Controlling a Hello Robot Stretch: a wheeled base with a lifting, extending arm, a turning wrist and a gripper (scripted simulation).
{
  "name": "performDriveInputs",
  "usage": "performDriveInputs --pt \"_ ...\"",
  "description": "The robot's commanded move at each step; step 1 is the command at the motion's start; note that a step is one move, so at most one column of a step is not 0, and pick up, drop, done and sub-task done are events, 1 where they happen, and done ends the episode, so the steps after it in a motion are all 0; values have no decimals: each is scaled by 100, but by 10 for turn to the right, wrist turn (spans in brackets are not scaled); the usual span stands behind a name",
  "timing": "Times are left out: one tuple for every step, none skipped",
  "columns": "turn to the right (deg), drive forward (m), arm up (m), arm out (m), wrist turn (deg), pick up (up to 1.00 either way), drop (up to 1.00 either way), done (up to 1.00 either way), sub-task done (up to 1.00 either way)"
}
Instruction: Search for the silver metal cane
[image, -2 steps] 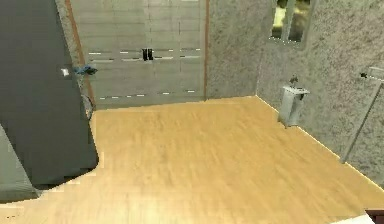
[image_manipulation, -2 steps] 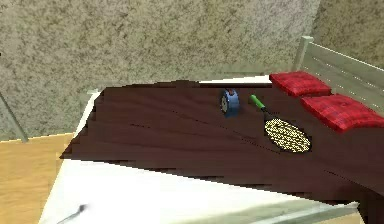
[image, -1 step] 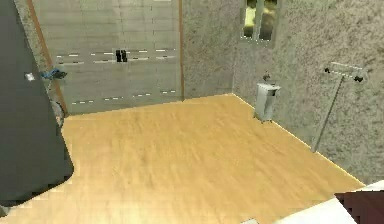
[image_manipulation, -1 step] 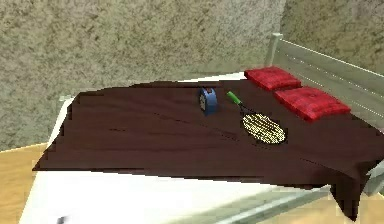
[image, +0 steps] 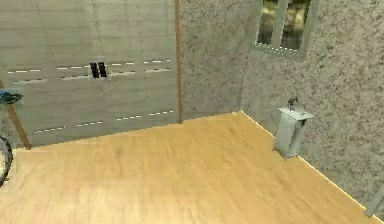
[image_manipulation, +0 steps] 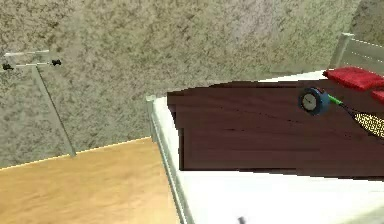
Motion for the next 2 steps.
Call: performDriveInputs --pt "450 0 0 0 0 0 0 0 0" --pt "180 0 0 0 0 0 0 0 0"
